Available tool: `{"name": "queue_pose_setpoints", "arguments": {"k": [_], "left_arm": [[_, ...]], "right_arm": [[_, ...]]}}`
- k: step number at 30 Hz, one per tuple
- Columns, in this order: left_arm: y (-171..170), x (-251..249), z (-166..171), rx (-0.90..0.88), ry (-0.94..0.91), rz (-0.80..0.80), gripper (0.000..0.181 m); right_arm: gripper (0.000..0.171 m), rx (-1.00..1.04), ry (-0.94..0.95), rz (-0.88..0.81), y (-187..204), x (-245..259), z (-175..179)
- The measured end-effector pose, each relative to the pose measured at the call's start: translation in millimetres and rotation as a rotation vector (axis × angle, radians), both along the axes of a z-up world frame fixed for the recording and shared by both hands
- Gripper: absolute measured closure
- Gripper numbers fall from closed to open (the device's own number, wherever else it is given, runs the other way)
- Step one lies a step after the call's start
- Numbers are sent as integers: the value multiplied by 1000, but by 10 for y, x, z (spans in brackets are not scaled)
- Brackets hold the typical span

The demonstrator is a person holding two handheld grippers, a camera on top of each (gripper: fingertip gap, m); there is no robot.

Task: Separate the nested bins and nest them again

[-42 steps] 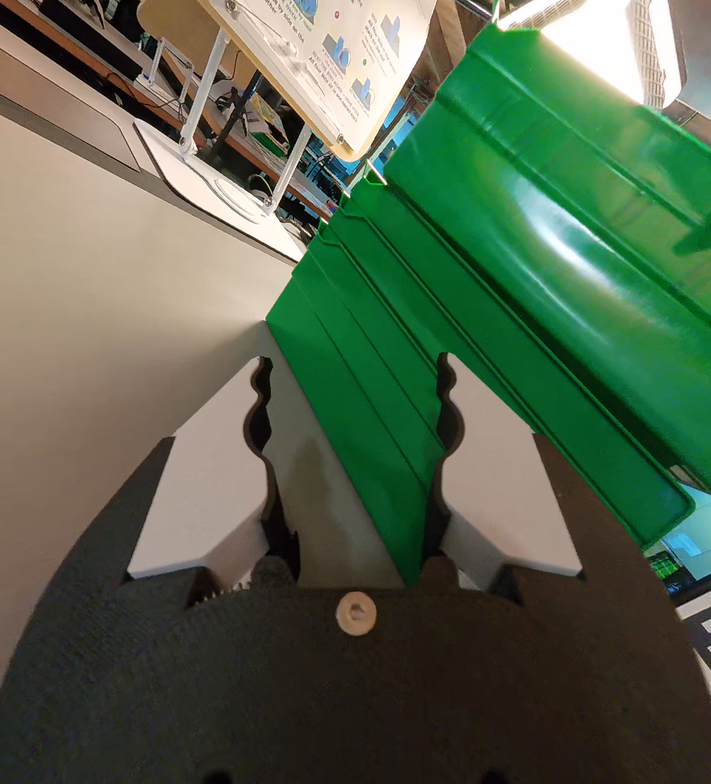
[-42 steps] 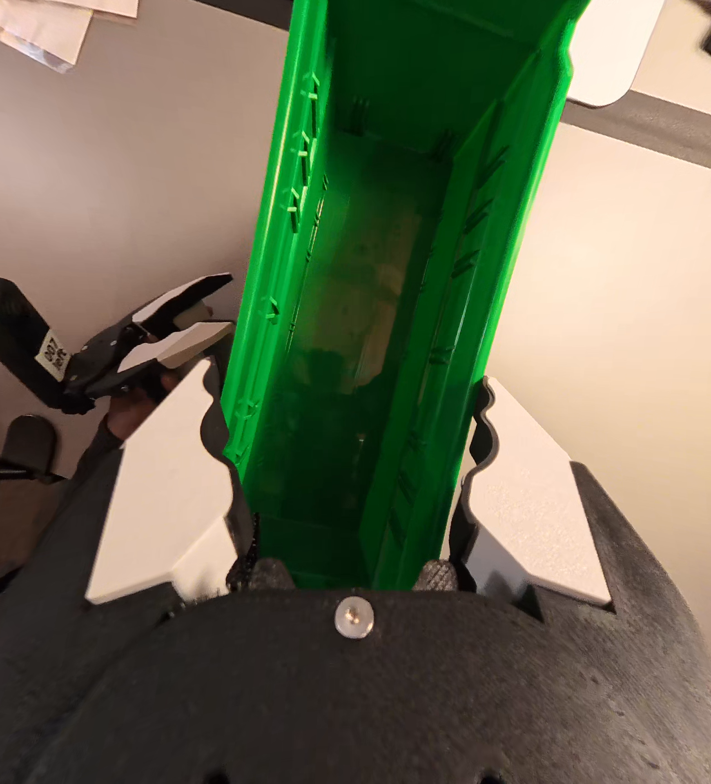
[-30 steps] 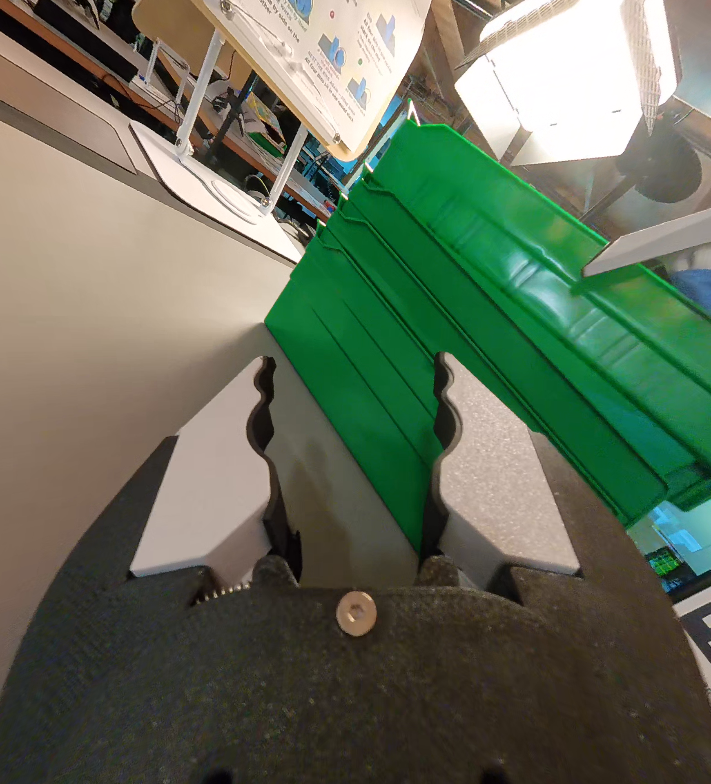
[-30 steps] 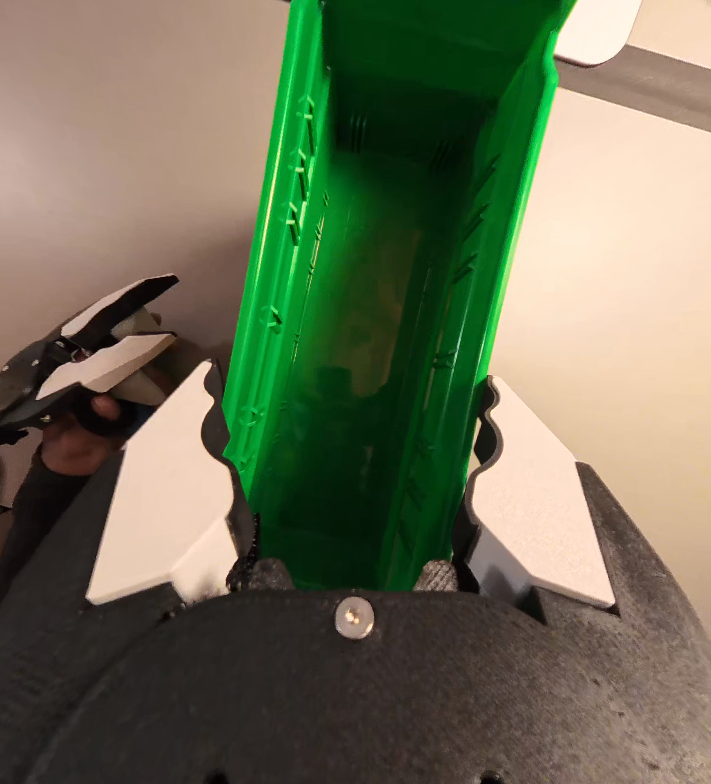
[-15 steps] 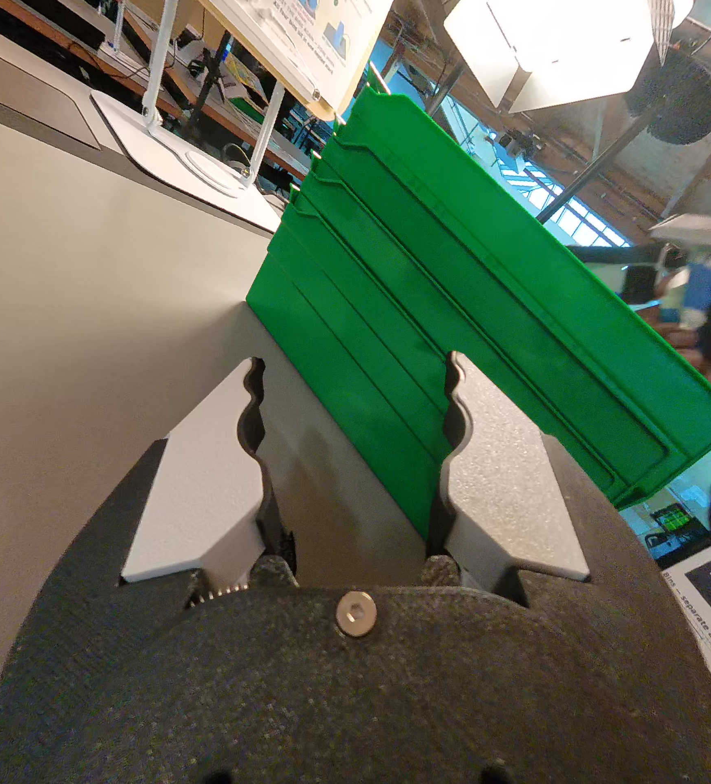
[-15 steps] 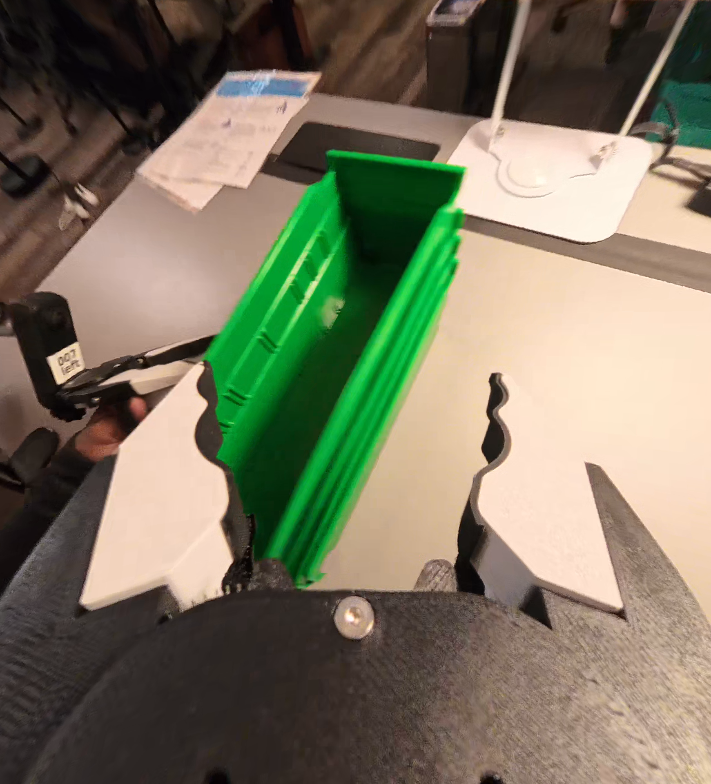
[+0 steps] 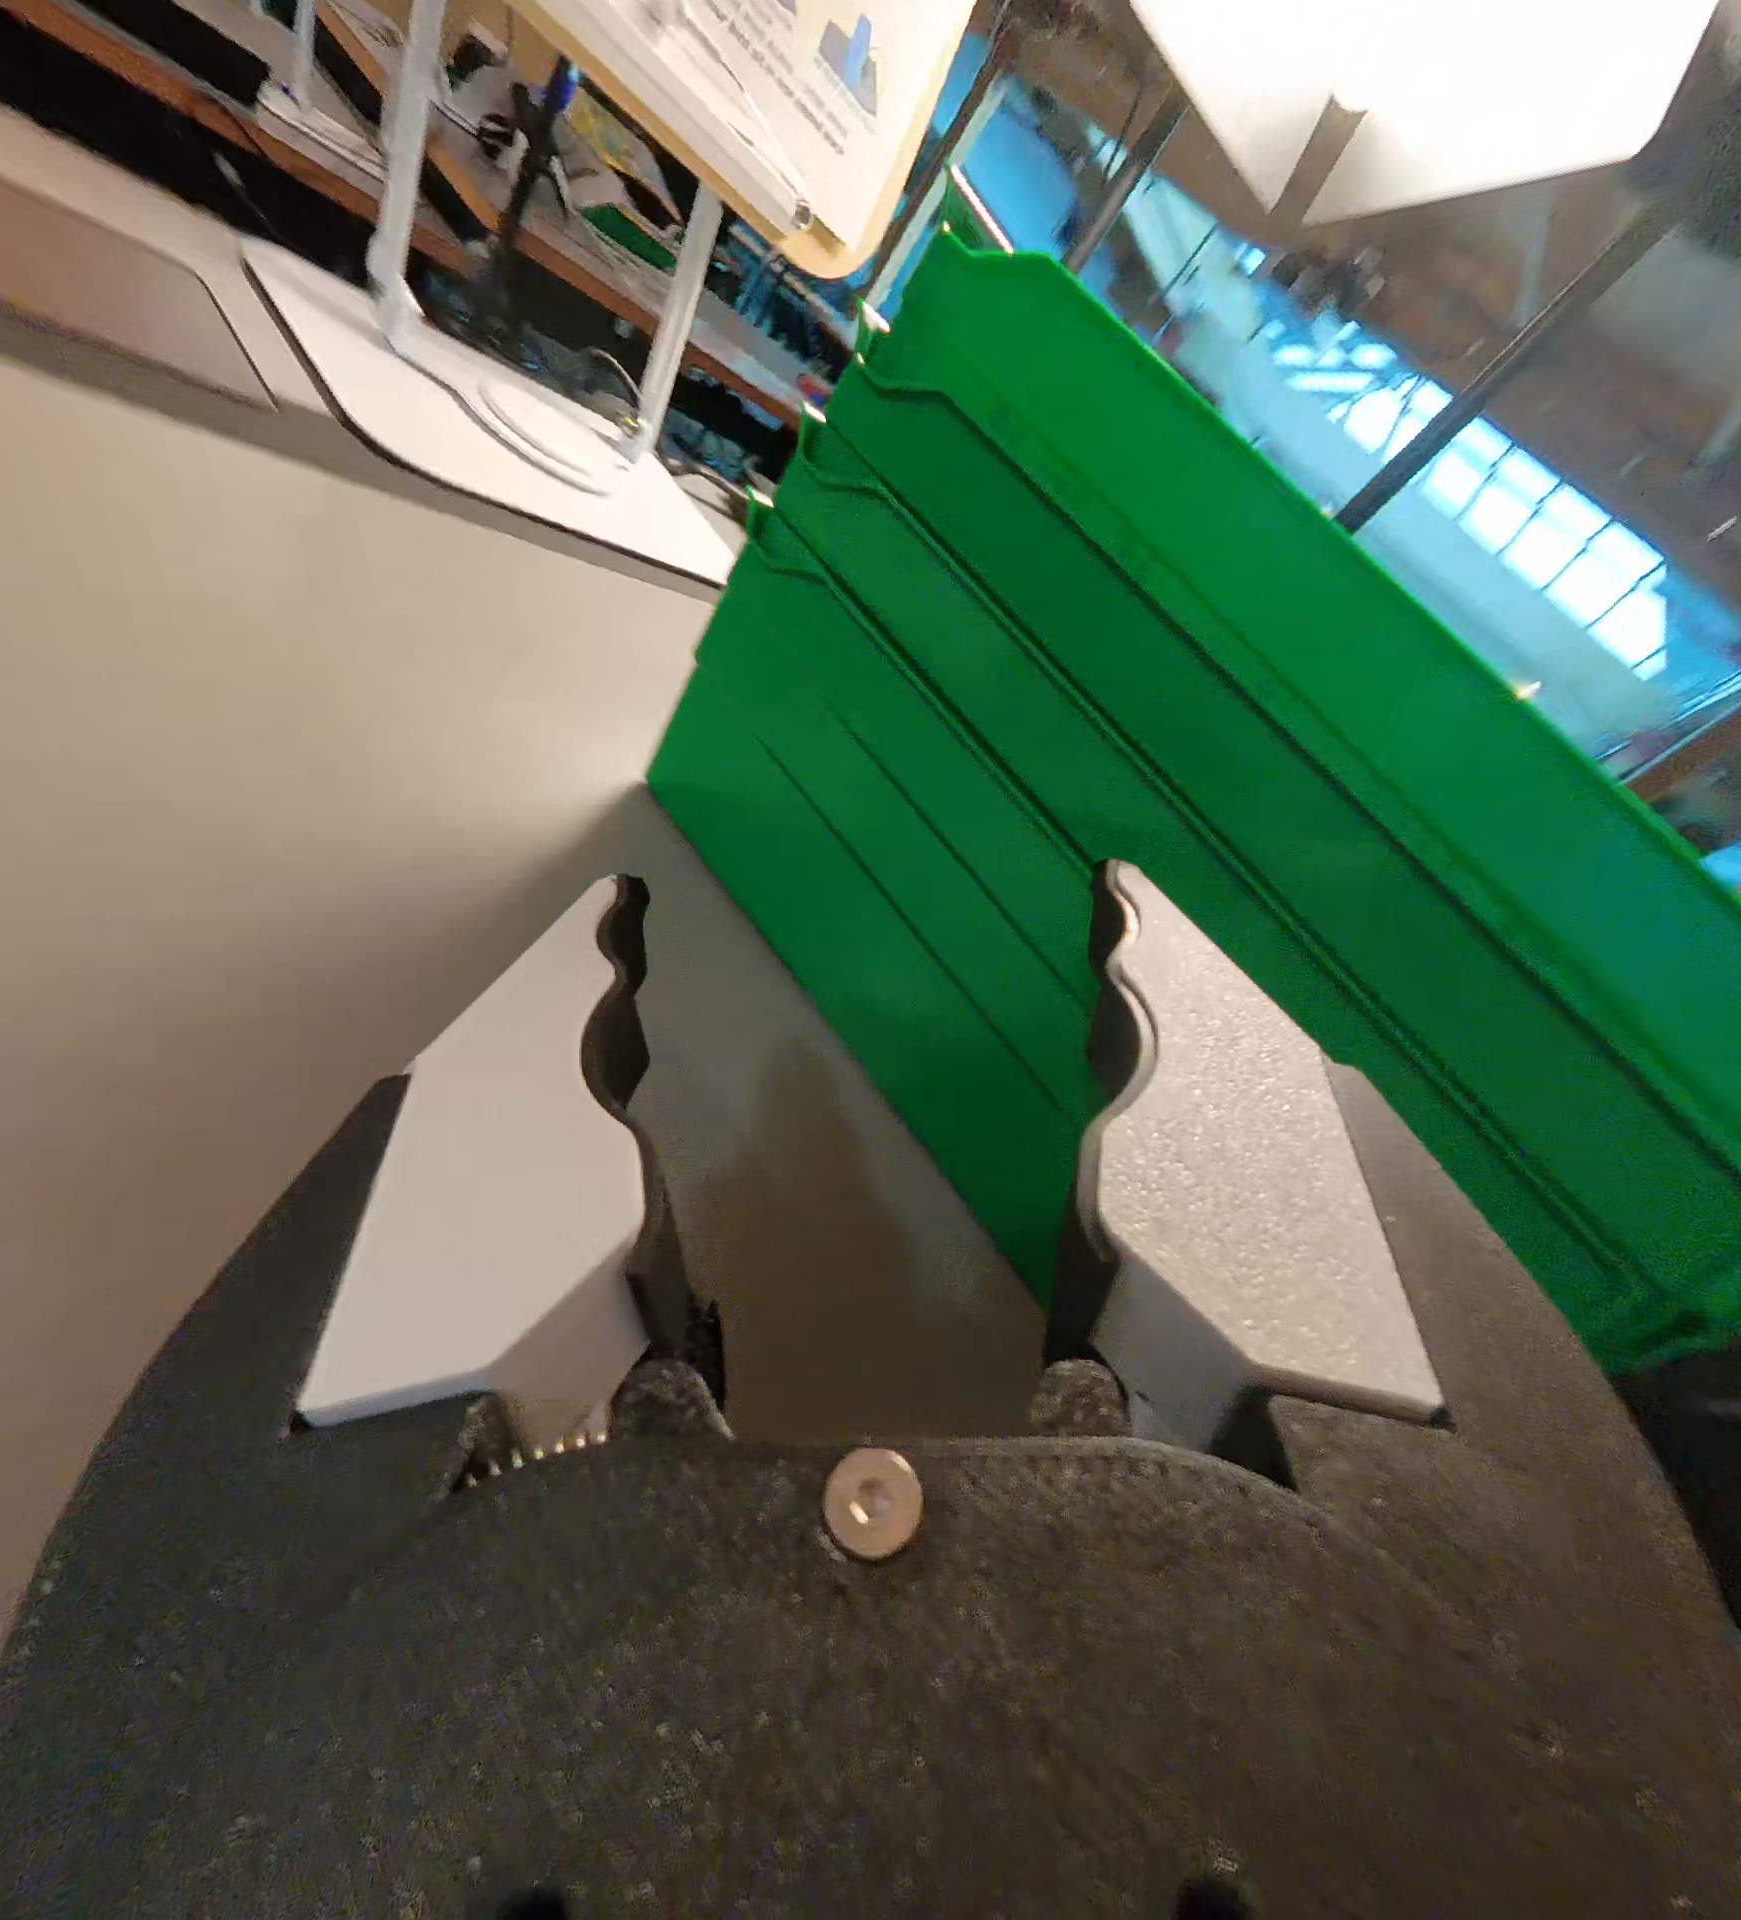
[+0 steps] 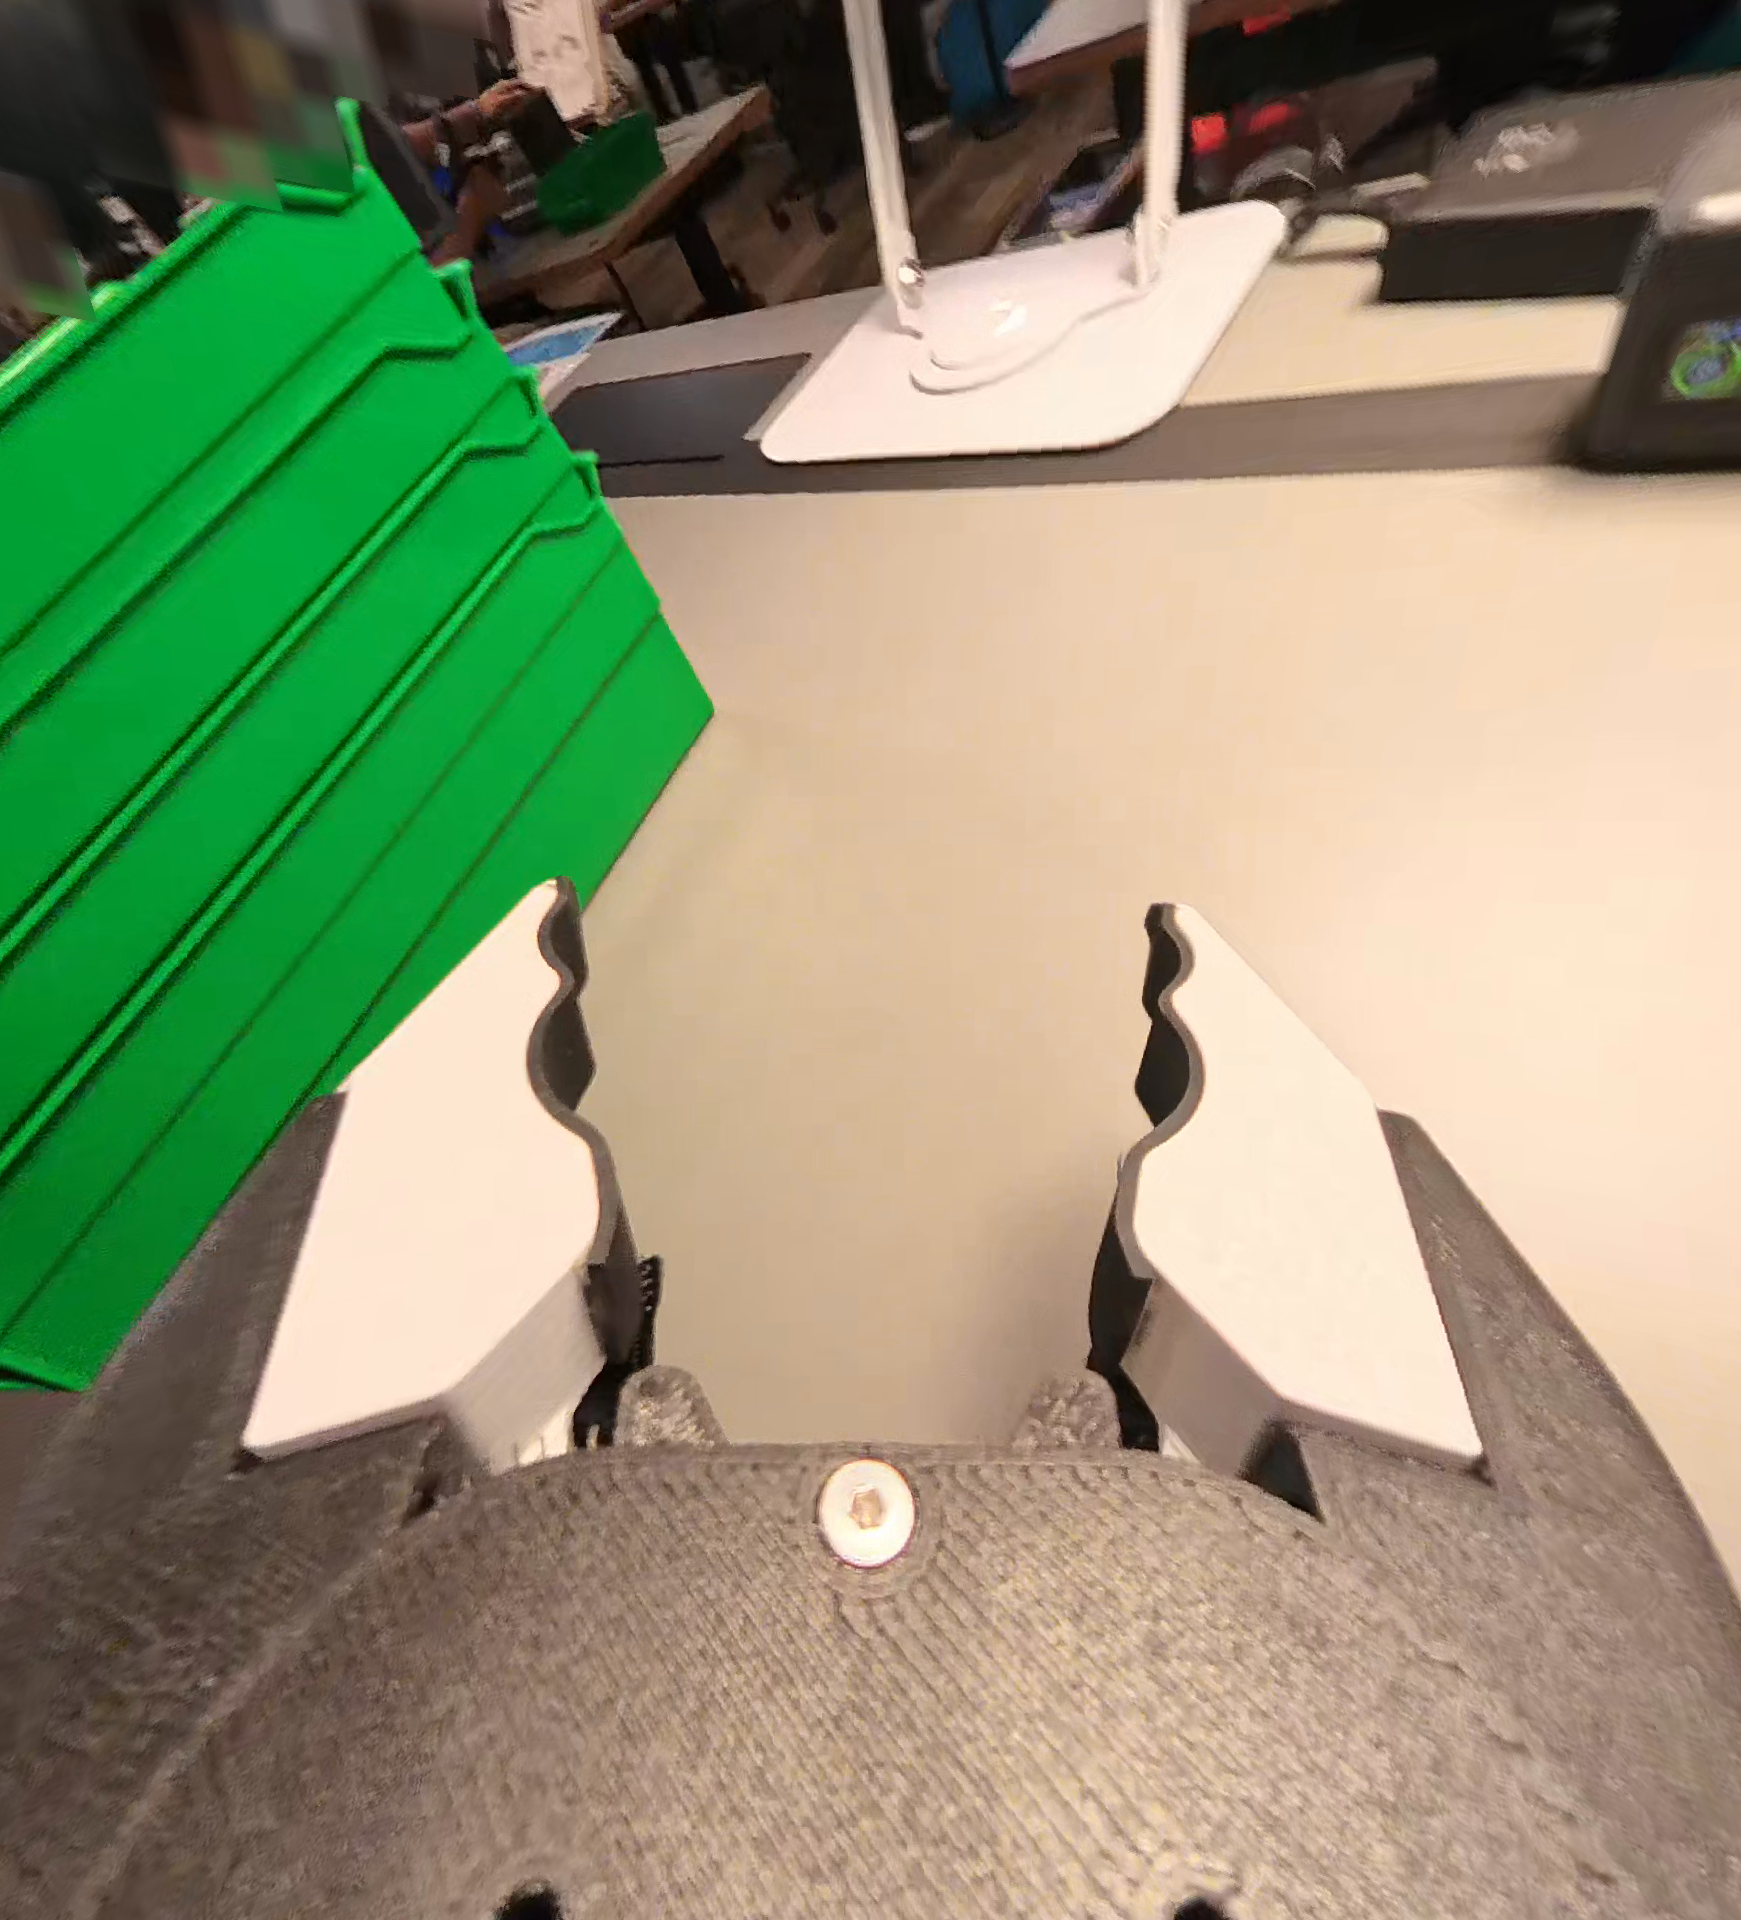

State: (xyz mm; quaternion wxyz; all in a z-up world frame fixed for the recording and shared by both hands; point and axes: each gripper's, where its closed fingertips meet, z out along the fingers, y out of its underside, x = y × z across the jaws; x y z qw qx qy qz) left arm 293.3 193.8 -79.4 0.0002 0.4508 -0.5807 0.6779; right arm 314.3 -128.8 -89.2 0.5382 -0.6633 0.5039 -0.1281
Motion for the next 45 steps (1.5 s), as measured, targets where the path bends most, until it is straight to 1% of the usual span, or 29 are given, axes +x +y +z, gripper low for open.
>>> {"name": "queue_pose_setpoints", "arguments": {"k": [4,6,8,9,12,14,20,24,27,29,32,34,36,39,42,45], "left_arm": [[83,341,174,246,-171,74,93],[79,491,279,359,-271,84,93],[39,642,300,423,-325,90,94],[14,709,283,425,-336,95,94],[-74,817,123,328,-314,102,99],[-98,842,7,268,-250,97,99],[-45,755,54,114,-184,73,101],[-24,730,65,106,-186,80,109],[-48,644,54,135,-155,68,109],[-16,533,196,89,-117,88,109],[-3,267,591,0,-50,112,106],[-69,114,811,66,-8,122,97],[-189,7,949,233,6,123,86],[-454,-116,968,503,48,78,64],[-717,-171,1034,669,14,31,59],[-899,-171,1144,717,-19,25,56]], "right_arm": [[64,-10,-146,113,312,236,236],[64,9,-232,163,483,351,390],[64,54,-310,195,622,445,512],[64,85,-341,207,672,480,543],[65,179,-405,216,724,534,509],[69,204,-433,211,722,529,383],[73,199,-474,232,752,452,408],[75,200,-499,262,785,393,430],[80,188,-520,310,847,315,437],[82,191,-529,329,867,276,444],[86,202,-535,348,878,233,456],[87,198,-537,364,899,212,452],[87,190,-532,387,929,194,438],[88,195,-529,397,935,186,437],[88,206,-520,392,915,175,440],[87,201,-516,382,895,153,433]]}}
